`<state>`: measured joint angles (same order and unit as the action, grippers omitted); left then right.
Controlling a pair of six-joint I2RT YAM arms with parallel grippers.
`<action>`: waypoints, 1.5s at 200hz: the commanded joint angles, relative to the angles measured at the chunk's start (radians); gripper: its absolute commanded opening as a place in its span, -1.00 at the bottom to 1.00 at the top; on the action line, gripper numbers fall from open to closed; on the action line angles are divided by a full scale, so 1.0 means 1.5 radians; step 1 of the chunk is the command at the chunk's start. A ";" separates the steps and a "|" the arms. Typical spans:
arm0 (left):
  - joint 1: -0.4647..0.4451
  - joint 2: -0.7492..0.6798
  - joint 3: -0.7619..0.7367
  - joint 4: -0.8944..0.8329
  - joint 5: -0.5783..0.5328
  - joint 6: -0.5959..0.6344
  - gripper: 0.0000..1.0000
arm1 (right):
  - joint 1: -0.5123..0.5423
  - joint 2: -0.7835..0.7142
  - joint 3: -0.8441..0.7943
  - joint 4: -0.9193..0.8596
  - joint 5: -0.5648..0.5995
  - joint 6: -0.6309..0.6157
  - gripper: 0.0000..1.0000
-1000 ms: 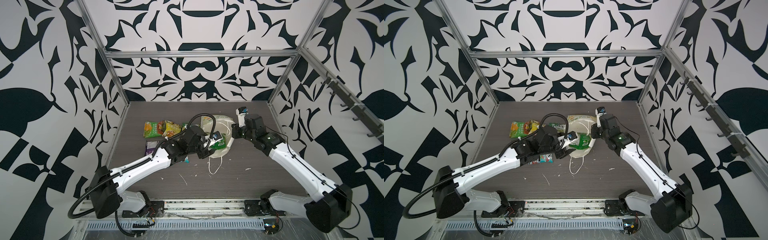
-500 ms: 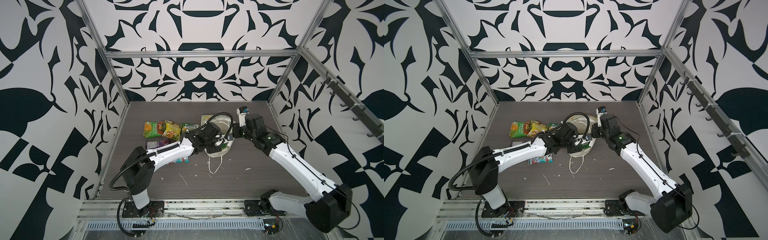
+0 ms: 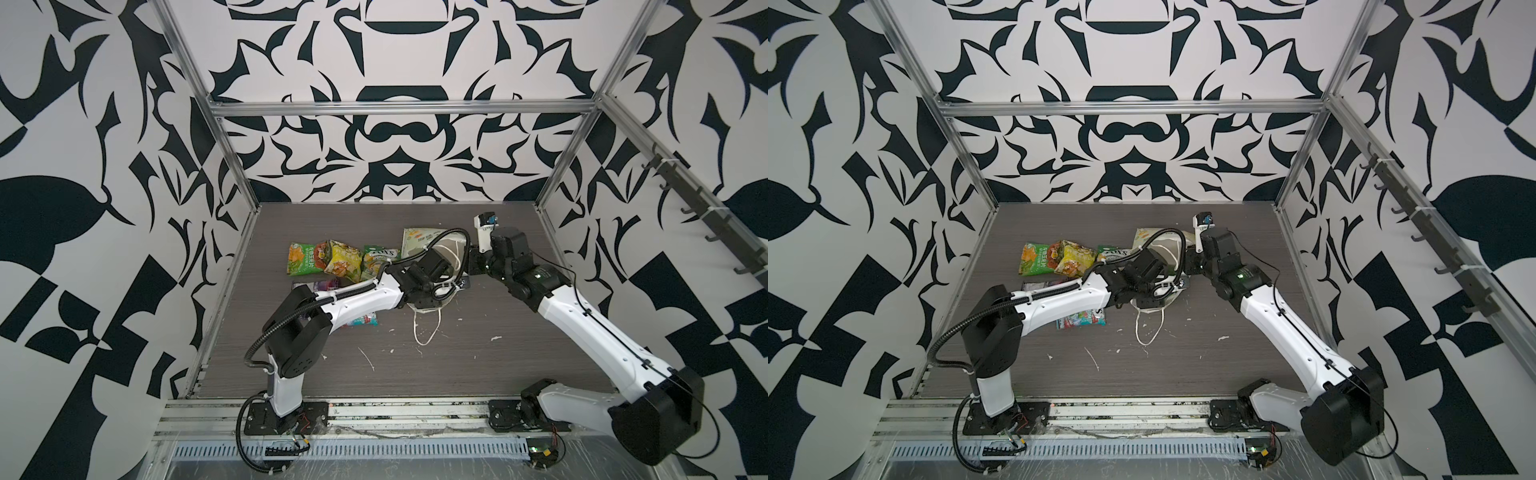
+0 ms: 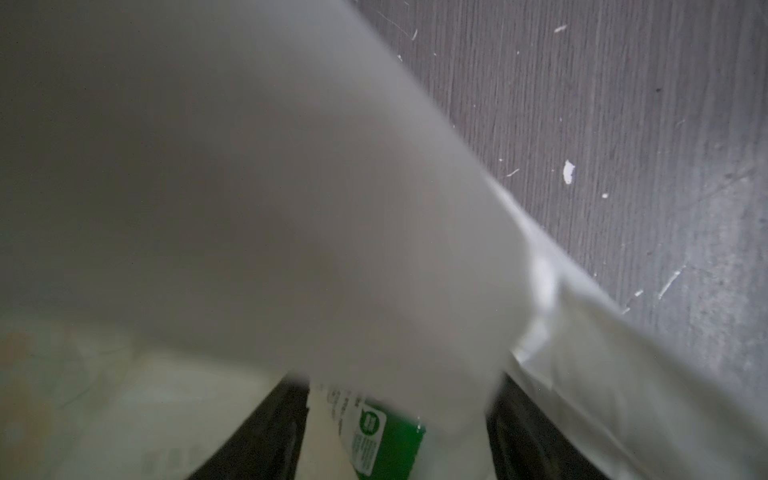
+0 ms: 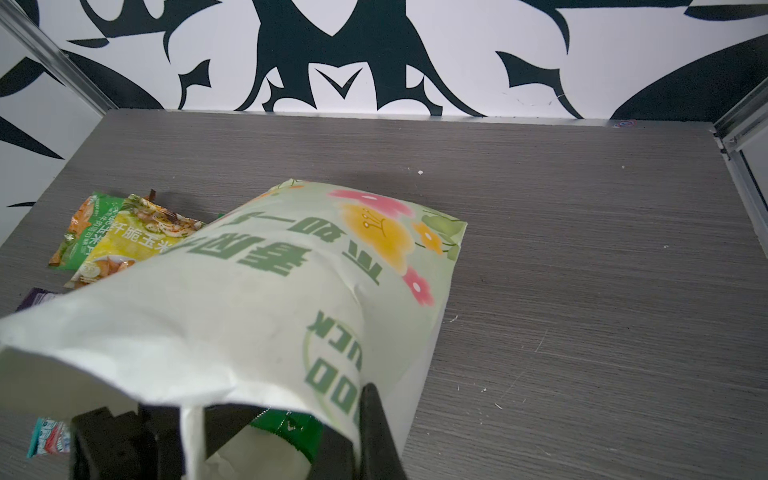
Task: Take the snacks out of the paper bag
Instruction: 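Lower the left gripper into the bag toward the green Fox's packet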
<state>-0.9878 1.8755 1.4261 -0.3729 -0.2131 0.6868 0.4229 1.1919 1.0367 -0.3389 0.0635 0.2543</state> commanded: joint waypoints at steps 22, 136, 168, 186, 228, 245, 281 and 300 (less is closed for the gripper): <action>-0.004 0.040 0.025 -0.016 -0.037 0.021 0.46 | 0.006 -0.018 0.003 0.046 -0.011 0.002 -1.00; 0.005 0.139 0.003 0.199 -0.230 0.115 -0.17 | 0.006 -0.027 -0.001 0.053 -0.013 -0.002 -1.00; 0.015 0.157 0.007 0.232 -0.246 0.124 -0.53 | 0.005 -0.036 -0.001 0.050 -0.008 -0.003 -1.00; 0.017 0.154 0.005 0.234 -0.240 0.124 -0.62 | 0.005 -0.038 -0.001 0.046 -0.004 -0.004 -1.00; 0.018 0.142 -0.012 0.249 -0.243 0.115 -0.62 | 0.005 -0.036 -0.001 0.048 0.006 -0.003 -1.00; 0.017 0.120 -0.030 0.269 -0.243 0.110 -0.63 | 0.002 -0.034 0.000 0.051 0.004 -0.001 -1.00; 0.017 0.060 -0.083 0.306 -0.220 0.098 -0.58 | -0.011 -0.030 0.001 0.054 -0.025 -0.011 -1.00; 0.019 0.028 -0.122 0.335 -0.201 0.101 -0.57 | -0.027 -0.033 -0.006 0.059 -0.041 -0.016 -1.00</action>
<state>-0.9710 1.9980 1.3037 0.0631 -0.5339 0.8402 0.4072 1.1851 1.0195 -0.3305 0.0490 0.2405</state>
